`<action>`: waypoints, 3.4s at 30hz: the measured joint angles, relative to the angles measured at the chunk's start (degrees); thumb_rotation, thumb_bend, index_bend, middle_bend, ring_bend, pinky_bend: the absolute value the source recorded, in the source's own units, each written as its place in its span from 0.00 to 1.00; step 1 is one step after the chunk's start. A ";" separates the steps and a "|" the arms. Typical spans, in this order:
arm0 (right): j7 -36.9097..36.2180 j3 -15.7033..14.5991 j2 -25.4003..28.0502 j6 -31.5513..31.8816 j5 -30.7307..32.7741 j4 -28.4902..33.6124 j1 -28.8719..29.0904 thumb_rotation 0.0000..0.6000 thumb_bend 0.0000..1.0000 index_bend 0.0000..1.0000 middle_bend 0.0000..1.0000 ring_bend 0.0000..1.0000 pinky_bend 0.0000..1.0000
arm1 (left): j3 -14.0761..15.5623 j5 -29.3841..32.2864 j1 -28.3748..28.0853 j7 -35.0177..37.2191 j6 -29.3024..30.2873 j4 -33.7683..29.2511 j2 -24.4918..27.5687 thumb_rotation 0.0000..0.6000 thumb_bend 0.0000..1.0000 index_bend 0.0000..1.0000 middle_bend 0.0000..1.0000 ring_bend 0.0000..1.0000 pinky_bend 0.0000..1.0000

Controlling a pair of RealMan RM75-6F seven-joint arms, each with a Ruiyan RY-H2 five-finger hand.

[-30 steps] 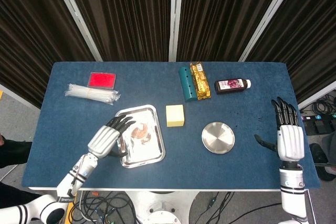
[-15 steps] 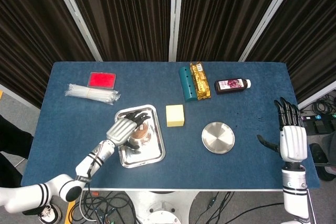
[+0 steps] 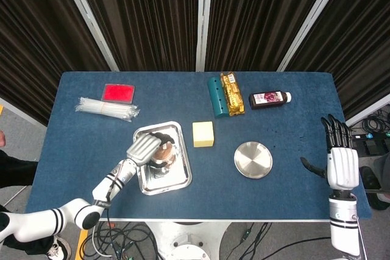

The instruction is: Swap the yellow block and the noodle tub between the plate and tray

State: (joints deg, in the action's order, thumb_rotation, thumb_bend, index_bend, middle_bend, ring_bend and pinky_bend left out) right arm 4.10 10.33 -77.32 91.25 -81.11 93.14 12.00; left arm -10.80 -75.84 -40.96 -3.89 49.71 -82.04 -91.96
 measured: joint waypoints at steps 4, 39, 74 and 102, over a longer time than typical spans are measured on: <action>-0.68 0.72 0.15 0.20 0.38 -0.15 -0.32 1.00 0.04 0.00 0.00 0.00 0.00 | 0.08 -2.57 -0.03 0.30 2.55 -2.09 1.00 1.00 0.25 0.37 0.38 0.32 0.54; -11.64 3.03 3.02 2.20 1.63 -3.30 -5.31 1.00 0.06 0.00 0.00 0.00 0.00 | 0.80 -7.62 -11.15 3.31 2.24 7.78 -16.77 1.00 0.23 0.35 0.35 0.29 0.52; -11.50 4.62 2.70 2.38 1.69 -3.08 -5.80 1.00 0.06 0.00 0.00 0.00 0.00 | -2.58 -6.29 -7.86 2.70 11.67 1.02 -7.28 1.00 0.06 0.20 0.19 0.10 0.28; -11.43 5.52 2.07 0.51 4.11 -4.54 -5.49 1.00 0.06 0.00 0.00 0.00 0.00 | -5.02 -2.99 -22.14 21.15 -4.33 40.01 -25.00 1.00 0.13 0.22 0.36 0.13 0.30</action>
State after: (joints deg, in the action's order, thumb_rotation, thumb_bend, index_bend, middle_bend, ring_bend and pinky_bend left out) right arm -7.33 15.85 -75.25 91.76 -77.00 88.60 6.50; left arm -15.82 -78.83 -63.10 17.26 45.38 -42.02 -116.96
